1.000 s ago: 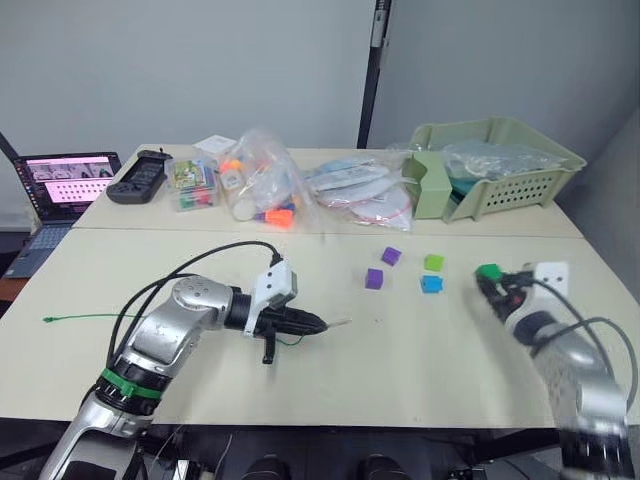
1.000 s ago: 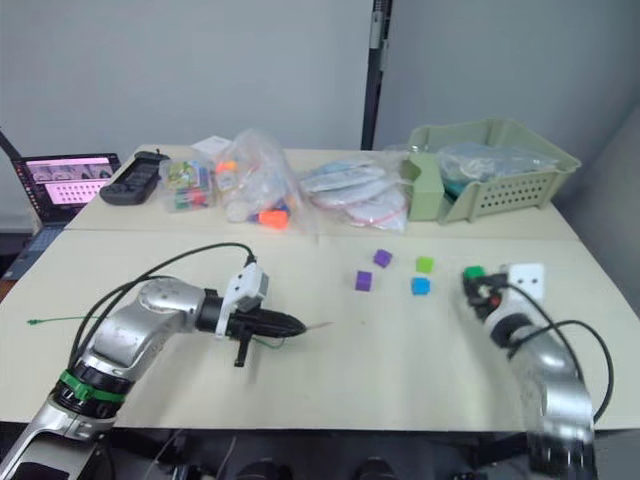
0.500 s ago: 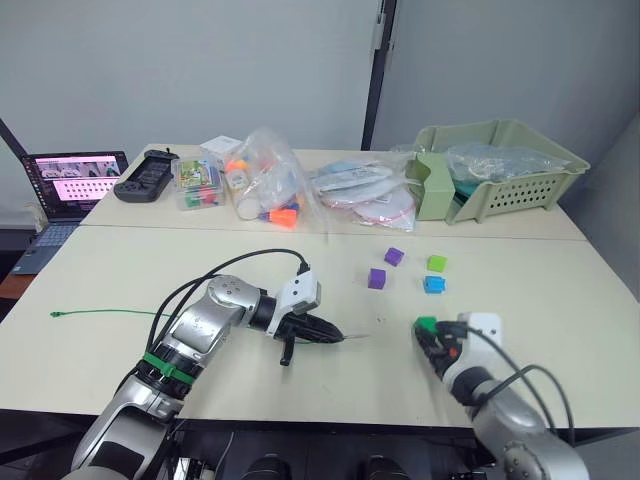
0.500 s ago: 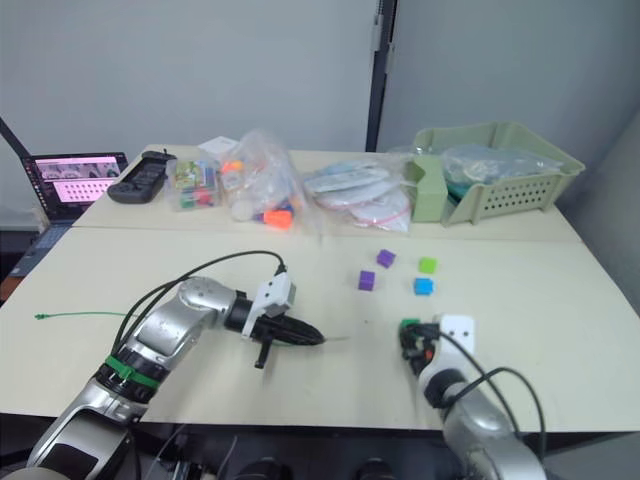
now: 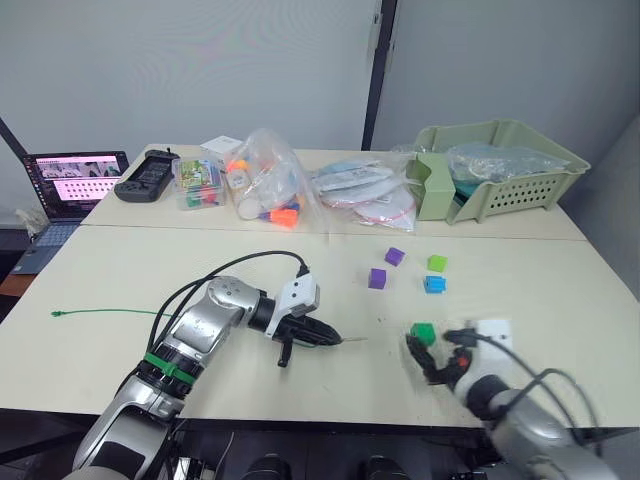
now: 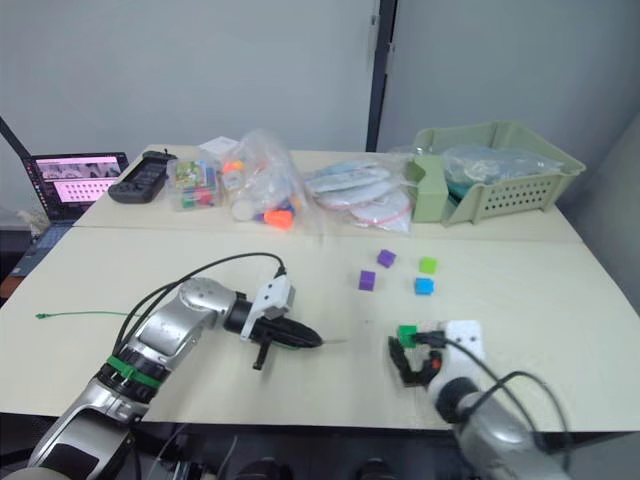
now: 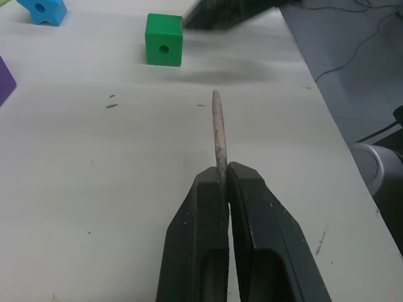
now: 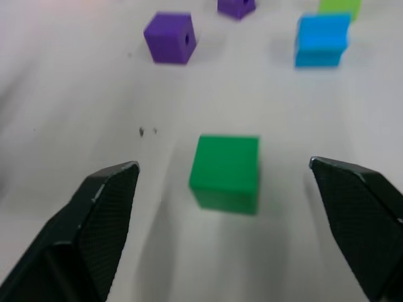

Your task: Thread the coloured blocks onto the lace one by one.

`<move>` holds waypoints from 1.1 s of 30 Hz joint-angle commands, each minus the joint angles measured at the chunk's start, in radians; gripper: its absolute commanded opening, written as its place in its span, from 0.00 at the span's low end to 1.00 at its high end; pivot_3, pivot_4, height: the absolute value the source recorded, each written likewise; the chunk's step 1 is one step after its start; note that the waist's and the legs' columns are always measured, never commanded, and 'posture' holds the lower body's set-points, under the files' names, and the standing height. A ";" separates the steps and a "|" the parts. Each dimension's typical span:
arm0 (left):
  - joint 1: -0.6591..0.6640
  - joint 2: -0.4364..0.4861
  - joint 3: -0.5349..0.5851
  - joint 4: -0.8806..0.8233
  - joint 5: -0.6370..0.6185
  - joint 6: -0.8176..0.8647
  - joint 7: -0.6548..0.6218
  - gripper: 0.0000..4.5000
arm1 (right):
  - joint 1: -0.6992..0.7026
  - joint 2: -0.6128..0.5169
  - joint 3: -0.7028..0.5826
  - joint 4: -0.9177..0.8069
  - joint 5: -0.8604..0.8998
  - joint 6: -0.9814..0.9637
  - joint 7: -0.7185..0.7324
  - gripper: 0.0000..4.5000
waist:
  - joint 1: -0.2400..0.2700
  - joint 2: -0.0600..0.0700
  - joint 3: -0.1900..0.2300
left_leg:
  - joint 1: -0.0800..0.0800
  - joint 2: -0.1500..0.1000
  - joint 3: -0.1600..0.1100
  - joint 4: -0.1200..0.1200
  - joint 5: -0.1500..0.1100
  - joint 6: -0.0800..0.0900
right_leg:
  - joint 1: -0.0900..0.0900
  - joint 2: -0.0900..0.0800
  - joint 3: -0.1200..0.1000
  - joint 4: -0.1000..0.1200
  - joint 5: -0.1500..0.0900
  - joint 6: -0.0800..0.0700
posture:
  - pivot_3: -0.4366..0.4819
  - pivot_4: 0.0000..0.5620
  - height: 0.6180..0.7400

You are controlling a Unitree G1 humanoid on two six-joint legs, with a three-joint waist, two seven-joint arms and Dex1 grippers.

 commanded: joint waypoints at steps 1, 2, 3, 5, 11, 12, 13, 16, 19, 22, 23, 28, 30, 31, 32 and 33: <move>0.012 -0.008 0.018 -0.028 -0.002 -0.022 0.012 0.00 | -0.075 -0.230 -0.137 0.023 0.121 0.039 0.240 1.00 | -0.001 0.000 0.001 | 0.000 -0.001 0.001 0.000 0.000 0.000 | 0.000 -0.001 0.000 0.000 0.000 0.000 | 0.48 0.27 0.95; 0.015 -0.007 0.021 -0.031 -0.003 -0.023 0.011 0.00 | -0.093 -0.278 -0.139 0.041 0.134 0.039 0.282 1.00 | -0.002 0.000 0.001 | 0.001 -0.001 0.001 0.000 0.000 0.000 | 0.001 0.000 0.000 0.000 0.000 0.000 | 0.48 0.27 0.95; 0.022 -0.007 0.023 -0.038 0.000 -0.023 0.018 0.00 | -0.116 -0.396 -0.090 0.074 0.107 0.000 0.414 1.00 | -0.002 0.000 0.001 | 0.001 -0.001 0.001 0.000 0.000 0.000 | 0.001 0.000 0.000 0.000 0.000 0.000 | 0.48 0.27 0.95; 0.035 -0.005 0.022 -0.052 0.010 -0.029 0.031 0.00 | -0.163 -0.582 0.024 0.154 0.006 -0.119 0.625 1.00 | -0.005 0.002 0.002 | 0.001 0.001 0.002 -0.001 0.000 0.000 | 0.000 0.003 0.000 0.000 -0.001 -0.001 | 0.48 0.27 0.95; 0.065 0.004 0.030 -0.110 0.005 0.001 0.063 0.00 | -0.462 -0.664 0.390 0.472 -0.267 -0.401 0.910 1.00 | -0.004 -0.001 0.003 | 0.000 0.001 0.007 -0.001 0.000 0.001 | -0.001 0.004 0.000 -0.001 -0.001 -0.002 | 0.48 0.27 0.95; 0.067 0.005 0.031 -0.118 0.006 0.006 0.068 0.00 | -0.509 -0.644 0.434 0.519 -0.301 -0.430 0.938 1.00 | -0.003 -0.001 0.003 | 0.000 0.001 0.007 -0.001 0.000 0.001 | 0.000 0.003 0.000 -0.001 -0.001 -0.001 | 0.48 0.27 0.95; 0.068 0.006 0.032 -0.124 0.005 0.011 0.071 0.00 | -0.551 -0.624 0.473 0.564 -0.333 -0.454 0.962 1.00 | -0.003 -0.001 0.004 | 0.000 0.001 0.007 -0.001 0.000 0.001 | -0.001 0.003 0.000 -0.001 -0.001 -0.001 | 0.48 0.27 0.95; 0.067 0.009 0.030 -0.135 0.009 0.016 0.077 0.00 | -0.645 -0.570 0.572 0.692 -0.440 -0.538 1.016 1.00 | 0.001 -0.001 0.004 | 0.000 0.001 0.007 0.000 0.000 0.001 | -0.001 0.003 0.000 0.000 -0.001 -0.001 | 0.48 0.27 0.95; 0.059 0.011 0.026 -0.134 0.013 0.017 0.080 0.00 | -0.701 -0.527 0.620 0.770 -0.502 -0.575 1.049 1.00 | 0.004 -0.001 0.004 | -0.001 0.000 0.007 0.000 0.000 0.000 | -0.001 0.002 -0.001 0.000 -0.001 -0.001 | 0.48 0.27 0.95; 0.053 0.009 0.022 -0.130 0.017 0.017 0.084 0.00 | -0.730 -0.501 0.639 0.800 -0.533 -0.580 1.074 1.00 | 0.004 -0.001 0.004 | -0.001 0.000 0.006 0.000 0.000 0.001 | -0.001 0.001 -0.001 0.001 -0.001 -0.001 | 0.48 0.27 0.95; 0.051 0.006 0.019 -0.128 0.020 0.017 0.086 0.00 | -0.739 -0.495 0.645 0.808 -0.547 -0.581 1.079 1.00 | 0.004 -0.001 0.004 | -0.001 0.000 0.006 0.000 0.000 0.000 | -0.001 0.001 -0.001 0.001 -0.001 -0.001 | 0.48 0.27 0.95; 0.049 0.003 0.011 -0.124 0.026 0.014 0.089 0.00 | -0.757 -0.455 0.642 0.826 -0.569 -0.566 1.090 0.82 | 0.001 -0.001 0.004 | 0.000 0.000 0.006 0.000 0.000 0.000 | -0.001 0.001 -0.001 0.001 -0.001 -0.001 | 0.48 0.27 0.95; 0.047 0.001 0.006 -0.121 0.032 0.014 0.089 0.00 | -0.763 -0.448 0.637 0.820 -0.573 -0.552 1.097 0.67 | 0.001 -0.001 0.004 | 0.000 0.000 0.005 0.000 0.000 0.000 | -0.001 0.001 -0.001 0.001 -0.001 -0.001 | 0.48 0.27 0.95; 0.046 -0.001 0.003 -0.117 0.036 0.012 0.089 0.00 | -0.763 -0.448 0.636 0.815 -0.577 -0.547 1.099 0.58 | 0.001 -0.001 0.004 | 0.000 0.000 0.005 0.000 0.000 0.000 | -0.001 0.001 -0.001 0.001 -0.001 -0.001 | 0.48 0.27 0.95; 0.044 -0.003 0.000 -0.114 0.039 0.011 0.090 0.00 | -0.762 -0.449 0.634 0.807 -0.580 -0.544 1.101 0.51 | 0.002 -0.001 0.004 | 0.000 0.000 0.004 0.000 0.000 0.000 | -0.001 0.001 -0.001 0.001 -0.001 -0.001 | 0.48 0.27 0.95; 0.042 -0.007 -0.003 -0.110 0.043 0.011 0.091 0.00 | -0.761 -0.449 0.629 0.788 -0.574 -0.525 1.102 0.43 | 0.003 -0.001 0.004 | 0.000 0.000 0.004 0.000 0.000 0.000 | -0.001 0.001 -0.001 0.002 -0.001 -0.001 | 0.48 0.27 0.95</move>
